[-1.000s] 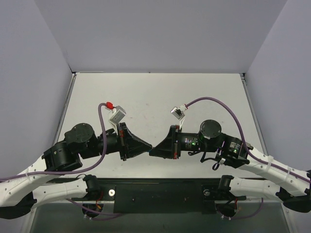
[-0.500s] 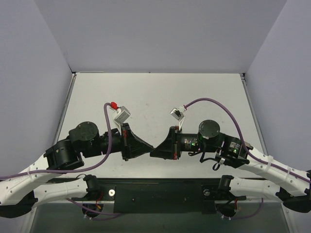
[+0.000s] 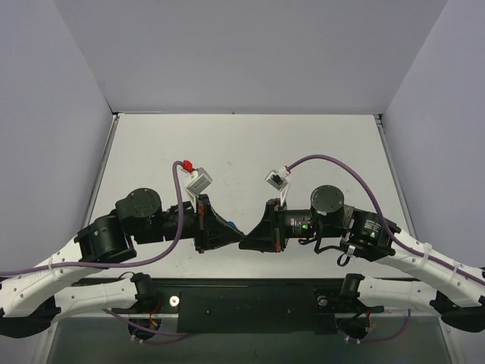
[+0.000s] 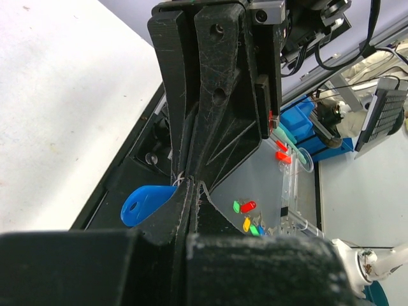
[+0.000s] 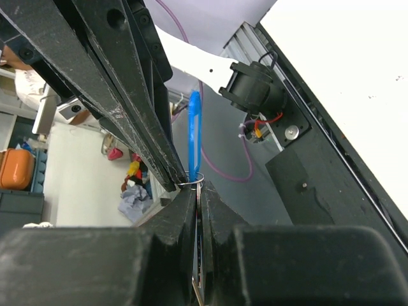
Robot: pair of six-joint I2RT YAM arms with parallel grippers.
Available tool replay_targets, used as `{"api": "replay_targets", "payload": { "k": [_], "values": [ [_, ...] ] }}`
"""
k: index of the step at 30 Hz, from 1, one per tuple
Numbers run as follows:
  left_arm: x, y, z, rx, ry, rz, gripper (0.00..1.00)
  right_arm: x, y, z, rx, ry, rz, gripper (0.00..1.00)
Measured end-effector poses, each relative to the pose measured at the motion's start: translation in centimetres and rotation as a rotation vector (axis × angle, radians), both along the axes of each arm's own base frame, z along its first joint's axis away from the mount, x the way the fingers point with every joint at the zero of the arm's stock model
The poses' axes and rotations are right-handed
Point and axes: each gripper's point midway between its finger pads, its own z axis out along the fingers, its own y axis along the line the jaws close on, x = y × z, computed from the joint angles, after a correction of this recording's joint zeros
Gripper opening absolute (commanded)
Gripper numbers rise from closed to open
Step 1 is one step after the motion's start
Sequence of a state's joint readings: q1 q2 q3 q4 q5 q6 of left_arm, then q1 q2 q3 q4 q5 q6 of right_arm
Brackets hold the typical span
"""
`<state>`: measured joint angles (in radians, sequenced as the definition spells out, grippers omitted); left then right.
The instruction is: Remove the keys from the keyring
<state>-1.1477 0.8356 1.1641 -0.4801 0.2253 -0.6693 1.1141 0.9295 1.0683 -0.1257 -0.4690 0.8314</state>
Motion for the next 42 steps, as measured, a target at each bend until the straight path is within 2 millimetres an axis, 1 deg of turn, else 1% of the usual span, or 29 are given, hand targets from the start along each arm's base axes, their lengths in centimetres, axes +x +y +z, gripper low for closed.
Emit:
{"api": "replay_targets", "payload": {
  "k": [7,9,12,14,18,24,27,32,34,37,42],
  "values": [
    [-0.3,-0.3,-0.2,0.008,0.005,-0.019,0.00,-0.2,-0.3,-0.3,-0.042,-0.006,0.017,0.00],
    [-0.2,-0.3,-0.3,0.012,0.006,-0.012,0.09,-0.2,-0.4,-0.4,-0.046,-0.005,0.016,0.00],
    [0.0,-0.3,-0.1,0.012,0.006,0.005,0.29,-0.2,-0.3,-0.2,-0.039,-0.007,0.015,0.00],
    [0.3,-0.2,0.1,0.008,0.000,0.021,0.36,-0.1,-0.1,0.4,-0.015,-0.014,0.016,0.00],
    [0.3,-0.1,0.8,-0.016,-0.004,0.033,0.43,0.1,0.1,0.8,0.006,-0.022,0.008,0.00],
    [0.5,0.6,2.1,-0.065,-0.009,0.071,0.47,0.3,0.4,1.7,0.049,-0.037,0.001,0.00],
    [1.2,1.3,1.7,-0.068,-0.009,0.122,0.50,0.3,0.6,2.7,0.087,-0.050,0.001,0.00],
    [1.7,2.8,1.3,-0.092,-0.006,0.188,0.51,0.3,0.6,3.2,0.109,-0.052,-0.001,0.00],
    [1.8,3.3,1.5,-0.105,-0.010,0.208,0.50,0.3,0.6,3.5,0.119,-0.054,-0.001,0.00],
    [2.0,3.5,1.6,-0.112,-0.011,0.221,0.50,0.2,0.5,3.9,0.134,-0.060,0.000,0.00],
    [2.2,3.0,1.2,-0.101,-0.005,0.223,0.49,0.2,0.5,3.9,0.138,-0.061,0.000,0.00]
  ]
}}
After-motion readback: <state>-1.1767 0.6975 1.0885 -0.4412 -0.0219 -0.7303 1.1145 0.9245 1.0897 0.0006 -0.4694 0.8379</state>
